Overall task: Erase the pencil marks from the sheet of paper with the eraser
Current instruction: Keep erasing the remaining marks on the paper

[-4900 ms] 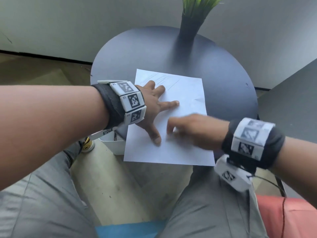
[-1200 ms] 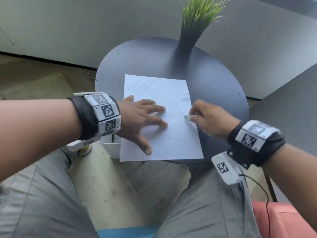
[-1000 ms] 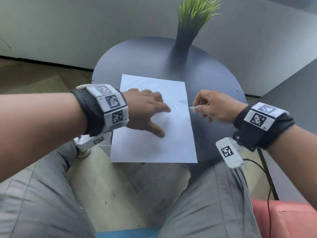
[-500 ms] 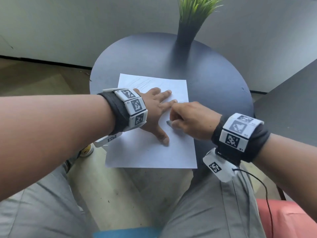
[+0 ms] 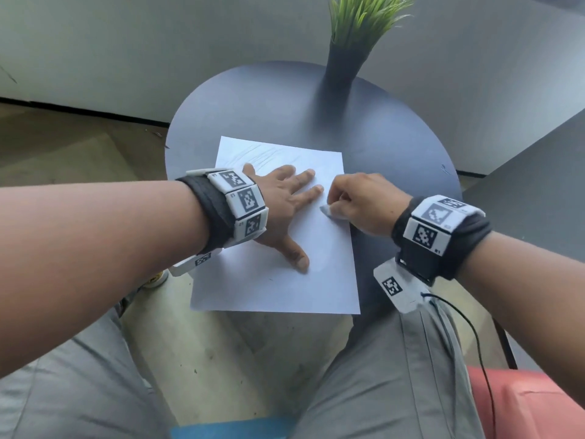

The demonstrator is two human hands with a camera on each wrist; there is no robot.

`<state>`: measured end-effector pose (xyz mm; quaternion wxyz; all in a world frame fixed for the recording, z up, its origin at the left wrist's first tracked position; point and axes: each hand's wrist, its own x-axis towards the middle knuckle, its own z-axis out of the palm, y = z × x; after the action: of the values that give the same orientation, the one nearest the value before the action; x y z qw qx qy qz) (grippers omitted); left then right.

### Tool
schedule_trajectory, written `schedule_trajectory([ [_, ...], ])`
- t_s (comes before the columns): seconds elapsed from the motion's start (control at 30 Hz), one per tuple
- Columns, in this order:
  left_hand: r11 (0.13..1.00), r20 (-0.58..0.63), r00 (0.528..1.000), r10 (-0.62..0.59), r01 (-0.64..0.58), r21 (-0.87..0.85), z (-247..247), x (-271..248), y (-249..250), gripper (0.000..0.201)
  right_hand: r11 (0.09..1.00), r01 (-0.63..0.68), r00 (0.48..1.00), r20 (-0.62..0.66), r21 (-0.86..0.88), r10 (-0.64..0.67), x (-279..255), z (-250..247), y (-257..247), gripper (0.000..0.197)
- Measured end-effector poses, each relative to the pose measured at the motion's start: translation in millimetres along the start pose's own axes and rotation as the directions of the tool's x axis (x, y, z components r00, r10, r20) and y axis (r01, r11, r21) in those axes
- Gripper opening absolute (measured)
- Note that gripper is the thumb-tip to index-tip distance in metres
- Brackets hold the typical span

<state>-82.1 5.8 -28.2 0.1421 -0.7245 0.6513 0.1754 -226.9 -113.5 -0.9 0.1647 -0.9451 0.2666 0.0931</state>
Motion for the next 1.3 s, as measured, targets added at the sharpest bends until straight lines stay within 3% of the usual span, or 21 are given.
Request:
schedule_trajectory([
  [0.13, 0.999, 0.000, 1.000, -0.011, 0.011, -0.044, 1.1, -1.3, -1.1, 0.148, 0.993, 0.109, 0.989, 0.101, -0.041, -0.105, -7.3, 12.1, -19.2, 0.018],
  [0.3, 0.999, -0.005, 1.000, -0.020, 0.020, -0.039, 0.5, -0.2, -0.3, 0.148, 0.995, -0.091, 0.992, -0.080, 0.026, 0.093, 17.7, -7.7, 0.0, 0.015],
  [0.43, 0.999, -0.017, 1.000, -0.026, 0.026, -0.045, 2.7, -0.9, -2.1, 0.147, 0.999, 0.019, 1.000, 0.010, -0.037, -0.019, 12.0, 5.0, -15.0, 0.007],
  [0.6, 0.998, 0.013, 0.998, -0.053, 0.054, -0.041, -1.4, 0.2, -0.5, 0.145, 0.986, -0.116, 0.989, -0.079, 0.116, 0.126, 21.1, -20.5, 5.6, 0.017],
  [0.73, 0.998, 0.033, 0.998, -0.054, 0.055, -0.042, -3.3, -0.6, 0.4, 0.145, 0.986, -0.102, 0.991, 0.099, 0.132, 0.090, 15.3, -5.1, -3.7, 0.017],
  [0.83, 0.997, 0.040, 0.997, -0.060, 0.062, -0.050, -4.1, -1.5, 1.0, 0.145, 0.982, -0.126, 0.992, 0.049, 0.140, 0.120, 17.2, -2.7, 3.0, 0.020],
  [0.9, 0.997, 0.049, 0.997, -0.062, 0.064, -0.052, -4.8, -2.1, 1.6, 0.144, 0.990, -0.045, 0.997, 0.068, 0.135, 0.036, 9.9, 0.0, 1.2, 0.015],
  [1.0, 0.997, 0.047, 0.997, -0.056, 0.058, -0.042, -7.1, -2.4, 3.7, 0.140, 0.983, 0.070, 0.961, 0.254, 0.170, -0.113, -5.7, -0.7, -9.9, 0.007],
  [1.03, 0.998, 0.051, 0.997, -0.057, 0.059, -0.034, -8.1, -3.2, 4.3, 0.140, 0.986, 0.065, 0.965, 0.241, 0.151, -0.101, -3.0, -0.9, -7.4, 0.004],
  [1.13, 0.997, 0.058, 0.996, -0.069, 0.070, -0.016, -9.4, -3.9, 6.4, 0.140, 0.995, -0.047, 0.999, 0.021, 0.090, 0.045, 4.0, -2.3, 10.3, 0.018],
  [1.17, 0.997, 0.058, 0.996, -0.072, 0.073, -0.017, -9.4, -4.1, 6.2, 0.140, 0.995, -0.044, 0.999, 0.028, 0.087, 0.042, 2.4, -0.2, 13.2, 0.020],
  [1.27, 0.997, 0.071, 0.995, -0.074, 0.076, -0.024, -10.9, -7.5, 7.2, 0.139, 0.995, 0.093, 0.964, 0.247, 0.047, -0.102, -14.5, 4.2, 1.4, 0.019],
  [1.3, 0.997, 0.072, 0.995, -0.075, 0.076, -0.018, -12.5, -8.3, 8.2, 0.138, 0.993, 0.112, 0.958, 0.261, 0.046, -0.120, -16.5, 3.4, -0.5, 0.020],
])
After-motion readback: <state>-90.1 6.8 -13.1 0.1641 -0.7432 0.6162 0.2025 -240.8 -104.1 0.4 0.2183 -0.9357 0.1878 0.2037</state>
